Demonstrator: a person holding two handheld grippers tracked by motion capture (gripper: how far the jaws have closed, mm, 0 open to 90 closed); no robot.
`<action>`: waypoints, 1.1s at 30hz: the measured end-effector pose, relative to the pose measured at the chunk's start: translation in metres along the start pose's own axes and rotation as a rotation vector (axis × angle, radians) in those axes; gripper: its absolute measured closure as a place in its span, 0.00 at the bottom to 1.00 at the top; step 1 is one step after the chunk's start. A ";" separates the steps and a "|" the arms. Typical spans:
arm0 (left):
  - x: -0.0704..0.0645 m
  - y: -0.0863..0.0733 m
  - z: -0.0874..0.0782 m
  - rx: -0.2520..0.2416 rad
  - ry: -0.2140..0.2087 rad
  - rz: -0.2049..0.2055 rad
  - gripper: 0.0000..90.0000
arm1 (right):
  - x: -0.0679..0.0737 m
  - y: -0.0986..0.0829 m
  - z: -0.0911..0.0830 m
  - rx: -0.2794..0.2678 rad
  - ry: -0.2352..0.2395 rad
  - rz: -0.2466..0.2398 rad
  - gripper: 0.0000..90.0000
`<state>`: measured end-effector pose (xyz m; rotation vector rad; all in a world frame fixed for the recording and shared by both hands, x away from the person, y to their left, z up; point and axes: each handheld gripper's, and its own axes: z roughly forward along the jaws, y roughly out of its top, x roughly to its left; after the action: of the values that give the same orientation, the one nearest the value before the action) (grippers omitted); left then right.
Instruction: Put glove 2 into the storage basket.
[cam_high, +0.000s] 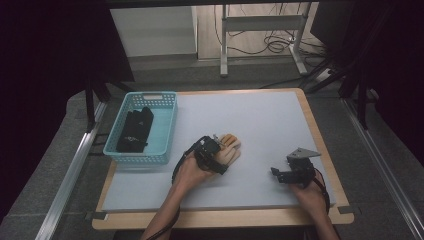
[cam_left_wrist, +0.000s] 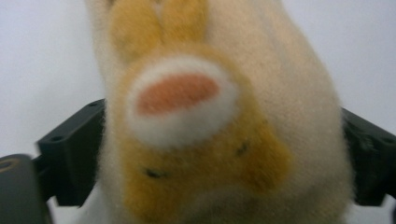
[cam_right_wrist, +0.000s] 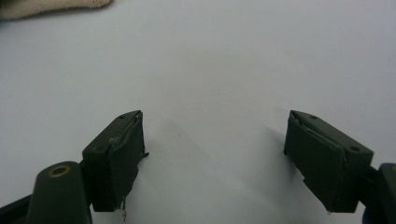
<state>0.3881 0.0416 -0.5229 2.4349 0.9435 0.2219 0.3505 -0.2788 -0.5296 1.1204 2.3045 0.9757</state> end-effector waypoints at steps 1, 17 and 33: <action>-0.001 0.000 -0.001 -0.001 -0.006 0.001 0.13 | 0.000 0.000 0.000 0.000 0.000 0.000 0.22; -0.005 0.002 -0.009 0.017 -0.015 0.002 0.53 | 0.000 0.000 0.000 0.000 -0.001 -0.001 0.22; 0.013 0.008 -0.030 -0.034 -0.005 -0.072 0.56 | 0.000 0.000 0.000 -0.001 0.000 0.001 0.22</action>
<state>0.3926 0.0570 -0.4935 2.3650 1.0154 0.2048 0.3505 -0.2787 -0.5296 1.1210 2.3036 0.9768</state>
